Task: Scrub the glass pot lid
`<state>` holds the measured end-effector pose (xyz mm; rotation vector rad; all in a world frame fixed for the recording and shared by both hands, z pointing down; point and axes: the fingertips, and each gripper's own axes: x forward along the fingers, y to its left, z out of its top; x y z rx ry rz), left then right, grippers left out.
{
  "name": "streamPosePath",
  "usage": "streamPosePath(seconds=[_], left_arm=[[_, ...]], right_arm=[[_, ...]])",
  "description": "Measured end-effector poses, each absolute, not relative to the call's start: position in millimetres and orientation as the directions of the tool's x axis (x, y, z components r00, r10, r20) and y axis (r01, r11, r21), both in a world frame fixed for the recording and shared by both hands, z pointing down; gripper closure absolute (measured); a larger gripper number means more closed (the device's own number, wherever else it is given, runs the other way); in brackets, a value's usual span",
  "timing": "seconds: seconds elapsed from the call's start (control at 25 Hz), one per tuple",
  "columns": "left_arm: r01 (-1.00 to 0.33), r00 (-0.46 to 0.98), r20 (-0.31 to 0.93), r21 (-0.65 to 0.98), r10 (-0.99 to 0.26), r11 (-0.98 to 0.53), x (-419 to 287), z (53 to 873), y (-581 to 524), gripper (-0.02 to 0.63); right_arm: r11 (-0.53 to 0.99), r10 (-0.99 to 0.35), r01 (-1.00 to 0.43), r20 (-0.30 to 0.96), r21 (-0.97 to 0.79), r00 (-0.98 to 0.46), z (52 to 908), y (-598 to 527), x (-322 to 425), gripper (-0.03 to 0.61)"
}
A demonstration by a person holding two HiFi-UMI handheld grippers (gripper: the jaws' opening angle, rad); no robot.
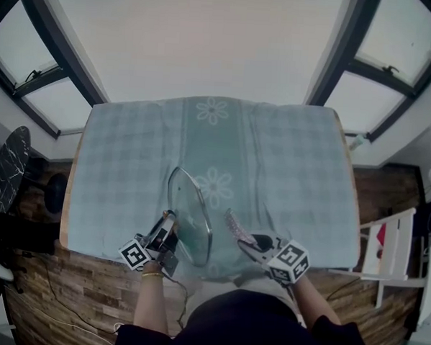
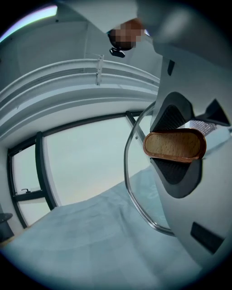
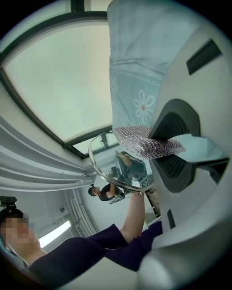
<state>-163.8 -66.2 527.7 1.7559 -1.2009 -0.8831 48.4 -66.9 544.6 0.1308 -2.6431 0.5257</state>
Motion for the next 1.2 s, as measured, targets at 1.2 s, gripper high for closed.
streamPosePath(seconds=[1.2], left_arm=[[-0.845,0.107,0.595,0.477,-0.797,0.243,-100.1,623.2,-137.3,0.443]], right_arm=[[0.916,-0.192,-0.306,0.387,-0.259,-0.902,530.7,-172.5,111.4,0.495]])
